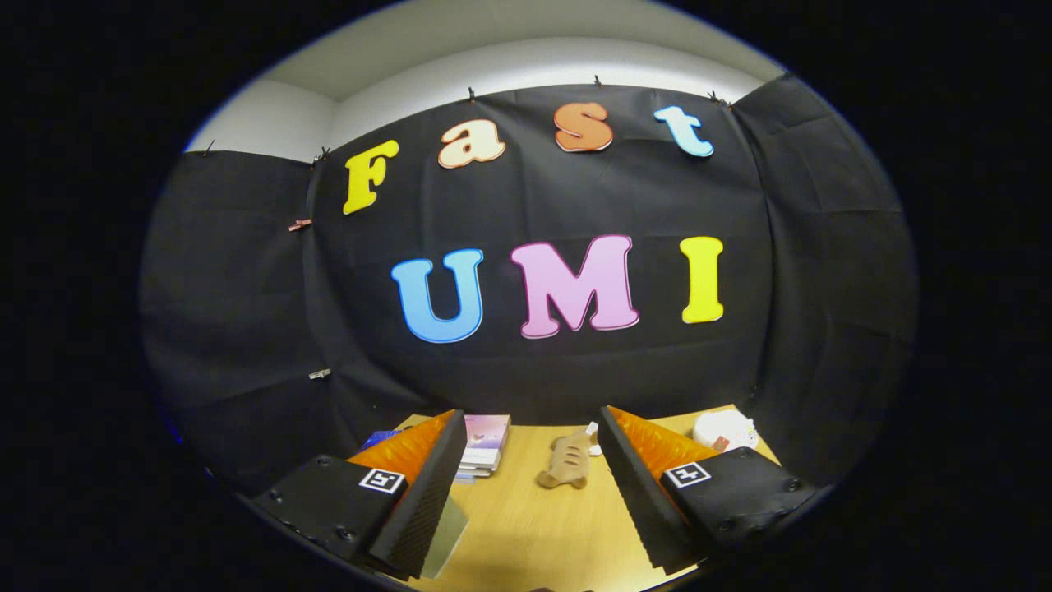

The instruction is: Open the storage box then place both shoes into the box .Put the left shoe in first, then the right shoe, with the right side of both shoes facing outward in a uniform manner.

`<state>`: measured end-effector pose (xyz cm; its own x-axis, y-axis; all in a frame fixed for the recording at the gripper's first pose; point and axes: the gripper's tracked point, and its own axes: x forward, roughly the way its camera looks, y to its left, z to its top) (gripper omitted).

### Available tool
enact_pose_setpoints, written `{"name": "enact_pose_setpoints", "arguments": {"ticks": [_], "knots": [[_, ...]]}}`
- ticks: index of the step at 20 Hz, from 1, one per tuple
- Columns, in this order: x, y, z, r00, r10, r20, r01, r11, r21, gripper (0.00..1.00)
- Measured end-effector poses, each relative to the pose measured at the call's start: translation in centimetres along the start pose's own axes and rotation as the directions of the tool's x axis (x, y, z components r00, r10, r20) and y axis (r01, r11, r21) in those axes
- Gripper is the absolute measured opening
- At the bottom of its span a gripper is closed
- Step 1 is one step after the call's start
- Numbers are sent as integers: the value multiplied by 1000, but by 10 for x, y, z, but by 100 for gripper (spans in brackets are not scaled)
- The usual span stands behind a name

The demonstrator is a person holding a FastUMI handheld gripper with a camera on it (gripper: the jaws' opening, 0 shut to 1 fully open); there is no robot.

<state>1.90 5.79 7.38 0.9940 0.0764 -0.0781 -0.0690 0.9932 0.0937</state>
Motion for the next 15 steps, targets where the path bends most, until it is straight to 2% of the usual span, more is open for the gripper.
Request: {"name": "enact_pose_setpoints", "arguments": {"ticks": [3,6,7,12,15], "knots": [[-14,-13,19,995,-13,94,16,1000,-26,98],[-19,-27,10,983,-122,139,132,989,-66,98],[-23,-30,5,981,-141,136,153,985,-76,98],[-25,-17,-25,985,-157,70,161,985,-55,98],[-24,-19,-22,978,-192,82,195,980,-39,98]]}}
